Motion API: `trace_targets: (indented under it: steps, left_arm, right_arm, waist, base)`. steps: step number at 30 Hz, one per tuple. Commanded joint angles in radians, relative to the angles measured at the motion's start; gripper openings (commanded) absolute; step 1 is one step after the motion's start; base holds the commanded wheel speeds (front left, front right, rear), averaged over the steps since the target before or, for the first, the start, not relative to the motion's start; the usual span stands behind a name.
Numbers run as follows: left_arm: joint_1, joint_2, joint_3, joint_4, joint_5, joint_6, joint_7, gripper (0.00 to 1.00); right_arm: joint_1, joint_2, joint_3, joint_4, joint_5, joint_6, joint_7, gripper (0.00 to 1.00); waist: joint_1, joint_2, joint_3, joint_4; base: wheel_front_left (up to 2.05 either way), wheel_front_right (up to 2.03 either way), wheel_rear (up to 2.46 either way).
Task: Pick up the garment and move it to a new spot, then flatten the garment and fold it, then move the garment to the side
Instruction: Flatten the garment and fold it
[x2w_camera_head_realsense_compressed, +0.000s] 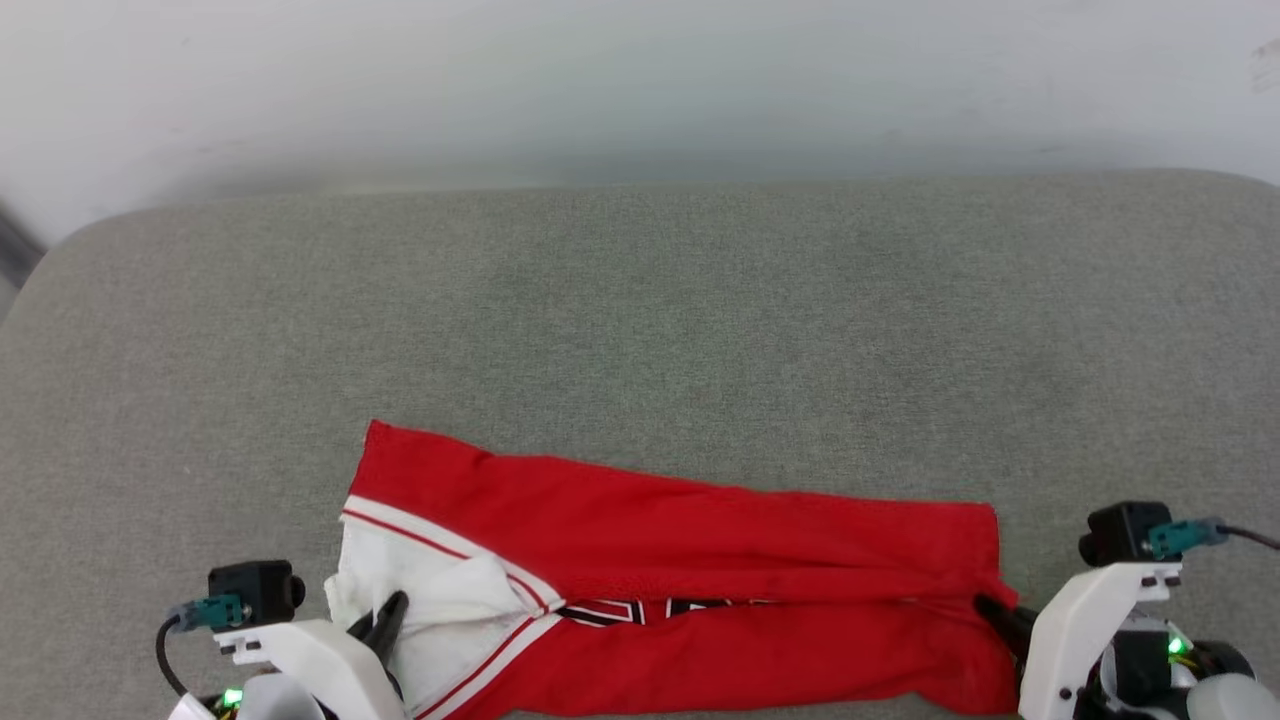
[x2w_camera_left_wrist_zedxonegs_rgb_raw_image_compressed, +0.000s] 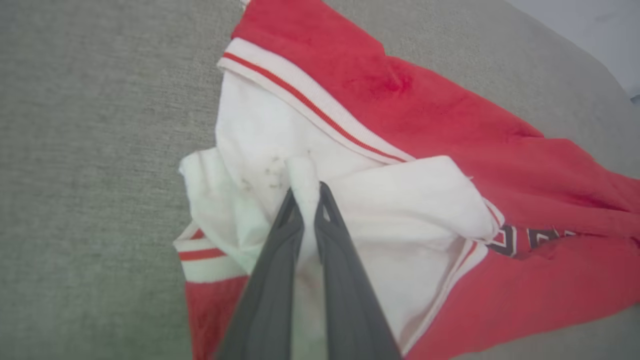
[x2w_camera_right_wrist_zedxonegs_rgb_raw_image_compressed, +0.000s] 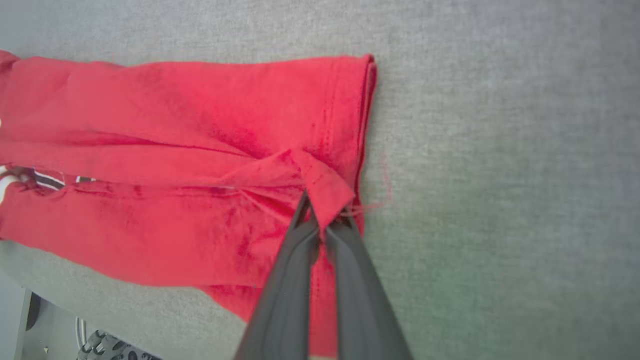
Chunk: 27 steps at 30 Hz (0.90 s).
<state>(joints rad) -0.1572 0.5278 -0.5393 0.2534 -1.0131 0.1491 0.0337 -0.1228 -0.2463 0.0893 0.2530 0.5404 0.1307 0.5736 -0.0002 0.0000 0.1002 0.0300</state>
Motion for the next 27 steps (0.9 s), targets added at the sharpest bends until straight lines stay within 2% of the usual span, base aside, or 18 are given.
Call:
trace_targets:
  steps: [1,2,3,4,5,6,7,9,13,18,23,27]
  left_arm:
    - [0.035,0.007,0.002,-0.007,-0.009,0.014,0.002,0.0]
    - [0.051,0.006,-0.002,-0.011,-0.012,0.019,0.006,0.0]
    - [0.063,0.001,-0.005,-0.013,-0.018,0.02,0.007,0.12]
    - [0.071,-0.003,-0.007,-0.014,-0.018,0.023,0.003,0.42]
    - [0.077,-0.007,-0.011,-0.015,-0.014,0.026,-0.002,0.94]
    - [0.084,-0.012,-0.015,-0.017,-0.011,0.027,-0.006,1.0]
    - [0.089,-0.018,-0.012,-0.03,0.017,0.031,-0.061,1.0]
    - [0.086,-0.017,-0.009,-0.047,0.045,0.038,-0.108,1.0]
    - [0.081,-0.023,0.0,-0.1,0.092,0.054,-0.19,1.0]
    - [0.061,-0.017,0.005,-0.182,0.17,0.086,-0.256,1.0]
    - [0.045,-0.015,0.021,-0.264,0.283,0.137,-0.29,1.0]
    - [0.046,-0.034,0.047,-0.334,0.349,0.168,-0.298,1.0]
  right_arm:
    - [0.036,0.011,-0.006,-0.008,-0.004,0.0,0.001,0.0]
    - [0.053,0.017,-0.011,-0.01,-0.005,0.0,-0.001,0.0]
    - [0.072,0.024,-0.013,-0.01,-0.008,0.0,-0.004,0.35]
    - [0.087,0.032,-0.017,-0.01,-0.01,0.0,-0.01,0.92]
    - [0.097,0.039,-0.021,-0.014,-0.013,0.0,-0.022,1.0]
    - [0.107,0.044,-0.028,-0.018,-0.018,0.0,-0.039,1.0]
    - [0.127,0.07,-0.053,-0.044,-0.038,0.0,-0.113,1.0]
    - [0.136,0.083,-0.07,-0.069,-0.047,0.0,-0.154,1.0]
    - [0.152,0.093,-0.111,-0.124,-0.061,0.0,-0.168,1.0]
    - [0.149,0.075,-0.179,-0.172,-0.067,0.0,-0.072,1.0]
    - [0.152,0.057,-0.218,-0.178,-0.097,0.0,0.075,1.0]
    - [0.158,0.082,-0.214,-0.166,-0.115,0.0,0.13,1.0]
  waist:
    - [0.0002,0.0,-0.005,-0.007]
    - [0.0002,0.0,-0.007,-0.009]
    - [0.0002,0.0,-0.009,-0.01]
    - [0.0002,0.0,-0.011,-0.011]
    - [0.0002,0.0,-0.014,-0.013]
    - [0.0002,0.0,-0.017,-0.014]
    - [0.0002,0.0,-0.03,-0.016]
    - [0.0002,0.0,-0.038,-0.015]
    - [0.0002,0.0,-0.059,-0.008]
    - [0.0002,0.0,-0.076,0.009]
    - [0.0002,0.0,-0.075,0.038]
    - [0.0002,0.0,-0.056,0.065]
  base:
    - [0.0,0.0,0.0]
    - [0.0,0.0,0.0]
    - [0.0,0.0,0.0]
    - [0.0,0.0,0.0]
    - [0.0,0.0,0.0]
    - [0.0,0.0,0.0]
    - [0.0,0.0,0.0]
    - [0.0,0.0,0.0]
    - [0.0,0.0,0.0]
    - [0.0,0.0,0.0]
    - [0.0,0.0,0.0]
    - [0.0,0.0,0.0]
